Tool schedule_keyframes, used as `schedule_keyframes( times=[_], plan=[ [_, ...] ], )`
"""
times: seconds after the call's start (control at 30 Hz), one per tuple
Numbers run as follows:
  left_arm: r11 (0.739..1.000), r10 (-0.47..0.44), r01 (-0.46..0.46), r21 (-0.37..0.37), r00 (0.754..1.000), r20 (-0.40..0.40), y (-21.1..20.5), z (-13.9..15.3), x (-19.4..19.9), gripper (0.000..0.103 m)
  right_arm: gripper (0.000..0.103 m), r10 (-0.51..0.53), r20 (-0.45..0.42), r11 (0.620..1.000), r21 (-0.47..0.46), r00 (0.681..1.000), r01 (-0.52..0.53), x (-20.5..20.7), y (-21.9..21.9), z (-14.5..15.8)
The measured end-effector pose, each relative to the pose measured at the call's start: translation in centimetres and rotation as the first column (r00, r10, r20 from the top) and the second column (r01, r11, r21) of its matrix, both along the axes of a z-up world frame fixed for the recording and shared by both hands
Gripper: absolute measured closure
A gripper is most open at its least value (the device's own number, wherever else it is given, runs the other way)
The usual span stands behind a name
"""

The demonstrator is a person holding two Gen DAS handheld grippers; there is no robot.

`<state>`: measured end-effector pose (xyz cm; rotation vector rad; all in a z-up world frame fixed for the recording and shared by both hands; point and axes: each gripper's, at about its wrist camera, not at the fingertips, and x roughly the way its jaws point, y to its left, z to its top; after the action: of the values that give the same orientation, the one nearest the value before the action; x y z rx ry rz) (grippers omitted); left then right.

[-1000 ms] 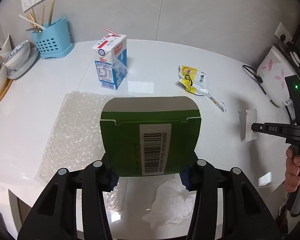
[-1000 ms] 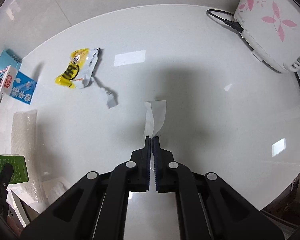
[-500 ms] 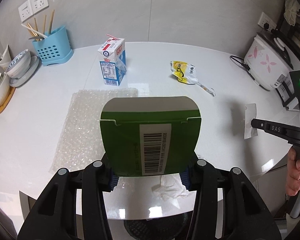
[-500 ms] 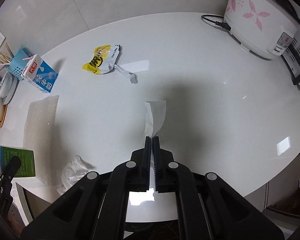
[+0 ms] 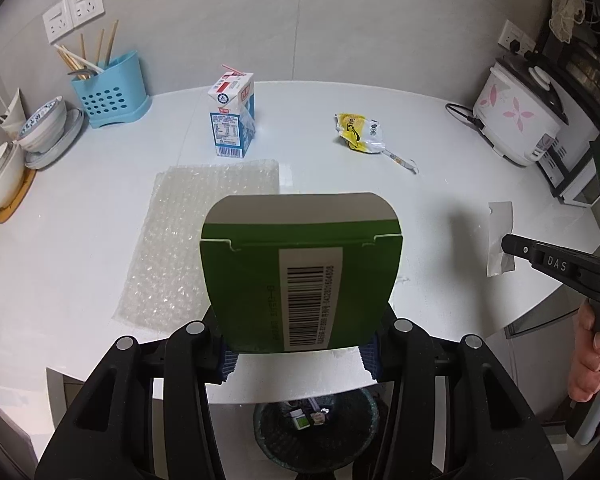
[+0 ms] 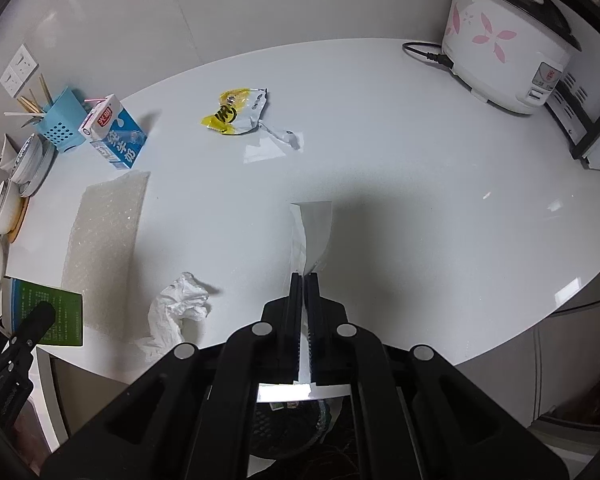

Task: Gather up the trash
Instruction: 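Carry the green box with the left tool while the right tool carries the plastic bag over the wastebasket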

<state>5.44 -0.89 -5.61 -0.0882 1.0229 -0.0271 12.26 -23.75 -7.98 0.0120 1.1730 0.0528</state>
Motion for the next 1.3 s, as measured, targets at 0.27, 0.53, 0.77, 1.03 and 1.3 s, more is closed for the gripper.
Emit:
schedule_keyframes(
  times=[0.27,0.53,0.77,1.03,1.3],
  plan=[
    [1.0,-0.011,0.011,-0.017,1.0,-0.001,0.8,0.5,-2.6,0.056,0.101,0.029,0.055,0.999,0.014,0.998,-0.03,-3.3,1.1,2.0],
    [0.999,-0.011,0.011,-0.035,1.0,0.0,1.2,1.0,-4.9,0.056,0.101,0.076,0.099,0.996,0.032,0.992,-0.08,-6.4,2.2,3.5],
    [0.999,-0.016,0.017,-0.043,1.0,0.007,1.0,1.5,-7.5,0.056,0.101,0.117,0.123,0.992,0.038,0.986,-0.122,-9.1,2.9,4.1],
    [0.998,-0.032,0.032,-0.053,0.999,0.007,0.4,1.5,-10.1,0.056,0.101,0.142,0.126,0.987,0.054,0.982,-0.15,-11.5,3.1,4.0],
    [0.997,-0.046,0.045,-0.061,0.999,-0.016,-0.4,0.0,-11.7,0.056,0.101,0.183,0.133,0.98,0.049,0.974,-0.191,-14.2,3.6,2.7]
  ],
)
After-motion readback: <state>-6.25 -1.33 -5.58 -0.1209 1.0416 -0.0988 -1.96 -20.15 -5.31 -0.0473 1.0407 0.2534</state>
